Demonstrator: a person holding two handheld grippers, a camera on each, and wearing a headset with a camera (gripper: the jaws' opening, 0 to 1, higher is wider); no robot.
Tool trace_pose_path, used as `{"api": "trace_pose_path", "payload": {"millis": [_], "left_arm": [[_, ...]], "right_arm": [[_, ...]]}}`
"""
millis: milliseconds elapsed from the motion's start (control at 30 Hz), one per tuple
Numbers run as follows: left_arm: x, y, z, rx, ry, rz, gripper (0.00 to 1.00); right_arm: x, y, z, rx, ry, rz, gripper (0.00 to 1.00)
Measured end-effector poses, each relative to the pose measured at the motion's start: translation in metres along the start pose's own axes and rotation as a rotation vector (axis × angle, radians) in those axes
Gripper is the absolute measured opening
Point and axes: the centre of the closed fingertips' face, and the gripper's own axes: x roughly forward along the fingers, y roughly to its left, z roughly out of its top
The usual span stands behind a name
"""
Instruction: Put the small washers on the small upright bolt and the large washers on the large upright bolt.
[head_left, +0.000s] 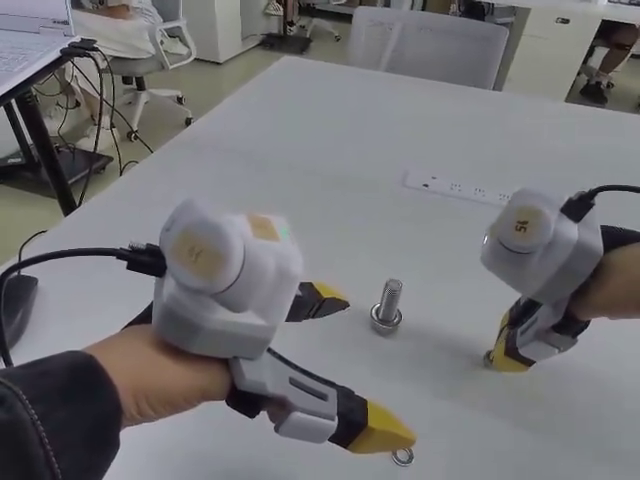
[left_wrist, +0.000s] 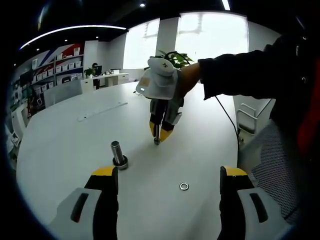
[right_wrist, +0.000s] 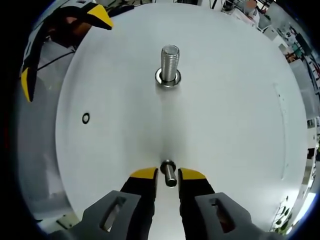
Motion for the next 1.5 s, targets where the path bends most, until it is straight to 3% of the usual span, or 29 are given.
{"api": "trace_pose_path", "payload": {"millis": [200,867,1500], "left_arm": [[0.001,-0.001,-0.001,0.001,0.003,-0.003,0.83],[0.002,-0.004,-0.002,0.009,0.009,-0.012,0.84],[0.002,-0.005,-0.002,0.014,0.012,-0.014,0.83]], "right_arm": [[-0.002,-0.003,-0.003,0.018,-0.015,-0.007,0.25],[-0.011,0.003,-0.026,0.076,-0.031,-0.026,0.33],[-0.013,0.030,-0.047,0.114,-0.028,-0.019,0.33]]}}
